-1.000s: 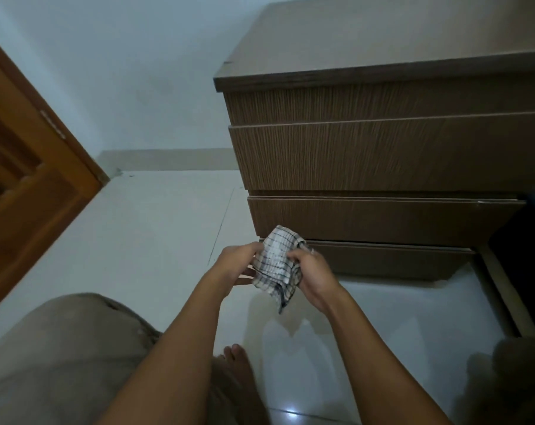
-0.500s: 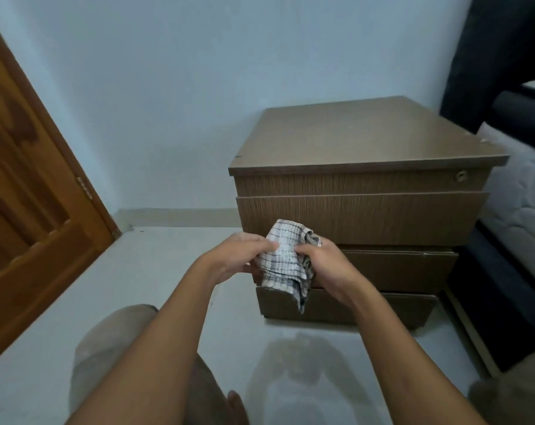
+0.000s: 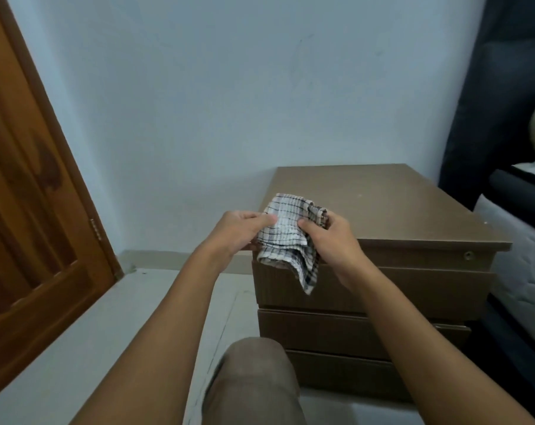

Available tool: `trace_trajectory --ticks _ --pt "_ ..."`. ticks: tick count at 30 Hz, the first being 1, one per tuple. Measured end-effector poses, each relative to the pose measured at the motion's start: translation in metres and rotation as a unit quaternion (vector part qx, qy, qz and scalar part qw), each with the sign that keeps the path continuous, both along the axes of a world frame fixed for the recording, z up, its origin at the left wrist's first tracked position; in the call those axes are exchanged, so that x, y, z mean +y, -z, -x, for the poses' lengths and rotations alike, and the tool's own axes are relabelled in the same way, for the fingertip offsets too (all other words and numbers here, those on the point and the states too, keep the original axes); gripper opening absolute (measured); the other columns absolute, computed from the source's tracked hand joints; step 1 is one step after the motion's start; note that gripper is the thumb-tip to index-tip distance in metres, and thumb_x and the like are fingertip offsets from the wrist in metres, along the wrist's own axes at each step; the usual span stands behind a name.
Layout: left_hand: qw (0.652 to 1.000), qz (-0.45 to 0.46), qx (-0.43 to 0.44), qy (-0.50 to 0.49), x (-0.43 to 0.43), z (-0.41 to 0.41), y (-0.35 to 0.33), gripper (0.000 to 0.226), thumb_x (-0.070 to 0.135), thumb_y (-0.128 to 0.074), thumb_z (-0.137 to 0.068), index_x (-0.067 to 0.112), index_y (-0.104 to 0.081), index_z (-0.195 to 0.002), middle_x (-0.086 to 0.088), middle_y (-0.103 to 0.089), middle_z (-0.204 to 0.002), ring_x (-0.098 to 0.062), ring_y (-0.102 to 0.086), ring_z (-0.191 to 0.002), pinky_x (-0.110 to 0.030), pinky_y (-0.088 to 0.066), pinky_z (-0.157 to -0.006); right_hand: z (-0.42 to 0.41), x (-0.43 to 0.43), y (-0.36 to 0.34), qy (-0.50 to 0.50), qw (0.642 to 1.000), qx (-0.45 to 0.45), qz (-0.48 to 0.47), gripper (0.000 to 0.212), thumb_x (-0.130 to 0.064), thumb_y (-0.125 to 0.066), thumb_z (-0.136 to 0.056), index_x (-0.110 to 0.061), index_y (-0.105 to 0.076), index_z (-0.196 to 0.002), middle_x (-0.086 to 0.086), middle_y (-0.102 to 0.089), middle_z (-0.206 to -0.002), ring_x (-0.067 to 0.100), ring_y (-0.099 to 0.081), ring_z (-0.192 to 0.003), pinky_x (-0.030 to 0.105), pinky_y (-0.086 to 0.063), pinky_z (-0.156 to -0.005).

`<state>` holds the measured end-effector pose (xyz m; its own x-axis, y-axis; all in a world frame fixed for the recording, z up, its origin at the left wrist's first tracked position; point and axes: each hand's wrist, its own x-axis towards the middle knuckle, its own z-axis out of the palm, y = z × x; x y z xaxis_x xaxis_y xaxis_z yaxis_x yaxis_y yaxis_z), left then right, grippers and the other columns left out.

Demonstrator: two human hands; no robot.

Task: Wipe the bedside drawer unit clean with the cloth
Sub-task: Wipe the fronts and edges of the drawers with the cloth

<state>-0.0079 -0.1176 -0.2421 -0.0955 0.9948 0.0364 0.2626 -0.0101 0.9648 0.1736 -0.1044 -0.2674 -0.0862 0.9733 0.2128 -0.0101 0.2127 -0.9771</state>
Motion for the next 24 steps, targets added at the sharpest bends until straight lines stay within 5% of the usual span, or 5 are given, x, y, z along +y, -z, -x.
trace_trajectory --ticks 7,12,14,18,24 --pt "0.994 0.010 0.054 -0.095 0.055 0.009 -0.008 0.037 0.039 -0.073 -0.081 0.010 -0.071 -0.105 0.002 -0.068 -0.089 -0.011 -0.059 -0.074 -0.026 -0.046 -0.067 0.022 0.054 -0.028 0.040 0.995 -0.087 -0.008 0.011 -0.023 -0.062 -0.092 -0.025 -0.065 -0.102 -0.008 -0.072 -0.093 0.011 -0.069 -0.086 0.035 -0.058 -0.078" --pt "0.986 0.031 0.128 -0.105 0.077 0.014 0.006 0.039 0.034 -0.071 -0.085 0.010 -0.065 -0.115 -0.004 -0.066 -0.111 -0.012 -0.058 -0.089 -0.022 -0.043 -0.068 0.017 0.069 -0.017 0.067 0.975 -0.209 -0.034 0.052 -0.029 -0.064 -0.091 -0.027 -0.044 -0.139 -0.007 -0.051 -0.128 0.011 -0.054 -0.109 0.021 -0.049 -0.075" --pt "0.982 0.025 0.148 -0.113 0.080 0.017 0.012 0.047 0.038 -0.071 -0.084 0.016 -0.060 -0.124 -0.005 -0.061 -0.118 -0.017 -0.059 -0.100 -0.027 -0.047 -0.080 0.010 0.069 -0.010 0.094 0.949 -0.289 -0.076 0.054 -0.044 -0.066 -0.085 -0.034 -0.047 -0.135 -0.004 -0.049 -0.135 0.015 -0.049 -0.121 0.035 -0.047 -0.095" --pt "0.972 -0.058 0.202 -0.105 0.071 0.025 0.019 0.045 0.043 -0.068 -0.086 0.025 -0.060 -0.126 0.005 -0.058 -0.123 -0.015 -0.058 -0.106 -0.033 -0.050 -0.088 -0.003 0.053 -0.003 -0.021 0.932 -0.357 -0.064 0.054 -0.064 -0.065 -0.076 -0.041 -0.057 -0.124 -0.007 -0.056 -0.126 0.013 -0.053 -0.115 0.045 -0.050 -0.094" --pt "0.961 -0.114 0.240 -0.076 0.049 0.021 0.034 0.030 0.041 -0.064 -0.089 0.027 -0.070 -0.115 0.002 -0.067 -0.121 -0.011 -0.058 -0.111 -0.035 -0.049 -0.095 0.006 0.047 0.003 0.022 0.888 -0.441 -0.127 0.043 -0.055 -0.061 -0.086 -0.038 -0.058 -0.126 -0.006 -0.054 -0.131 0.014 -0.045 -0.123 0.043 -0.043 -0.099"
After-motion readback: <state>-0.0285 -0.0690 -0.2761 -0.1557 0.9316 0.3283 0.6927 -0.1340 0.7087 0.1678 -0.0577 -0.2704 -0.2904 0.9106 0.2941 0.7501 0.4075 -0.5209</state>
